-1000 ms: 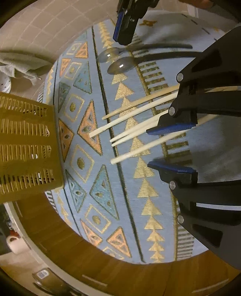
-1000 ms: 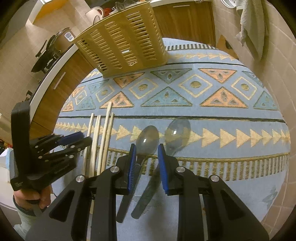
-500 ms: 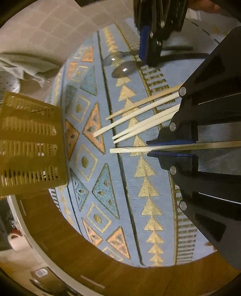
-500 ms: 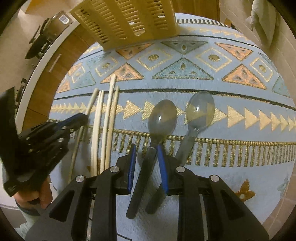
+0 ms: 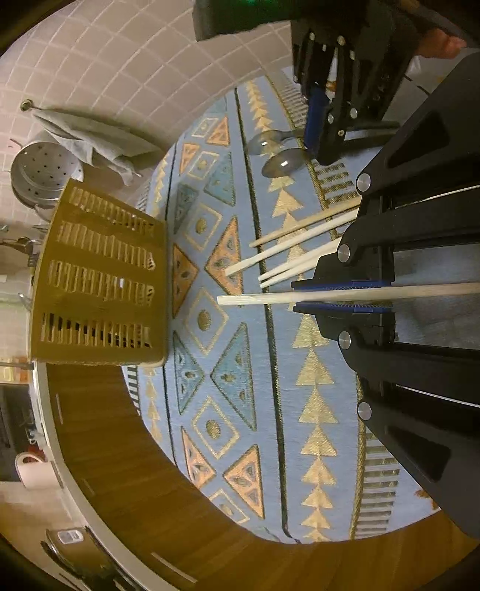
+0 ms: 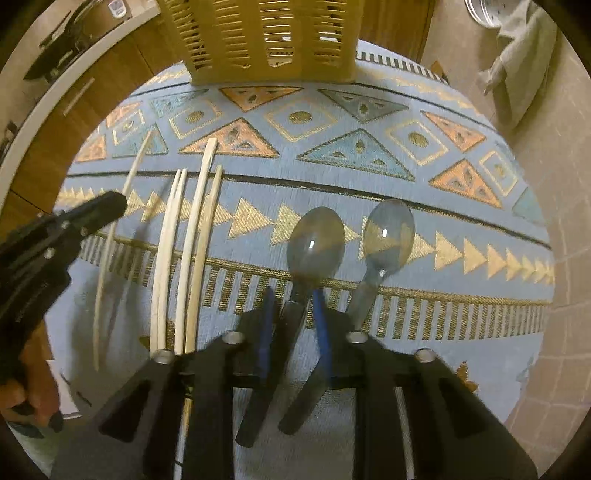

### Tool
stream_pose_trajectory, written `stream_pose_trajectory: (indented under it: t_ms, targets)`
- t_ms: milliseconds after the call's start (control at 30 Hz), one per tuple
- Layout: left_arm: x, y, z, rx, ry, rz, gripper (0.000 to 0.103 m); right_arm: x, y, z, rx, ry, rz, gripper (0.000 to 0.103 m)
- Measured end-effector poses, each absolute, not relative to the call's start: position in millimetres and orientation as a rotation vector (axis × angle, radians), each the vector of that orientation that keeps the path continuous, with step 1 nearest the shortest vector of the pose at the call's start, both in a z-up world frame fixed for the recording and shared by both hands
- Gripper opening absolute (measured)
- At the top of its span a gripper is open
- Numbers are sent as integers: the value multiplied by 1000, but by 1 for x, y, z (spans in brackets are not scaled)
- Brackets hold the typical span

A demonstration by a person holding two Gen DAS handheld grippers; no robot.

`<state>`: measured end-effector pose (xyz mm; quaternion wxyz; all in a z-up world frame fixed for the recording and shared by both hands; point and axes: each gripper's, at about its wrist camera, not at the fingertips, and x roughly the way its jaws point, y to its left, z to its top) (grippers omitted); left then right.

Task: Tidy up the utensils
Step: 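Lift the chopstick and clear spoon and carry them over the basket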

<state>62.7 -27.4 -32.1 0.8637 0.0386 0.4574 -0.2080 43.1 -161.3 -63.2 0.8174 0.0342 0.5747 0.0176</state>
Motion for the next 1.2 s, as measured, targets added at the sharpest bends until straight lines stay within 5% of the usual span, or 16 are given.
stream_pose_trajectory:
  t_ms: [233, 867, 1200]
  targets:
    - [61, -16, -14, 32, 871, -429, 4, 45, -163, -55, 104, 1172, 86, 10]
    - [117, -13, 140, -166, 304, -487, 4, 87, -215, 85, 216, 597, 235, 10]
    - [177, -29, 162, -264, 143, -509, 4, 138, -254, 143, 233, 385, 161, 10]
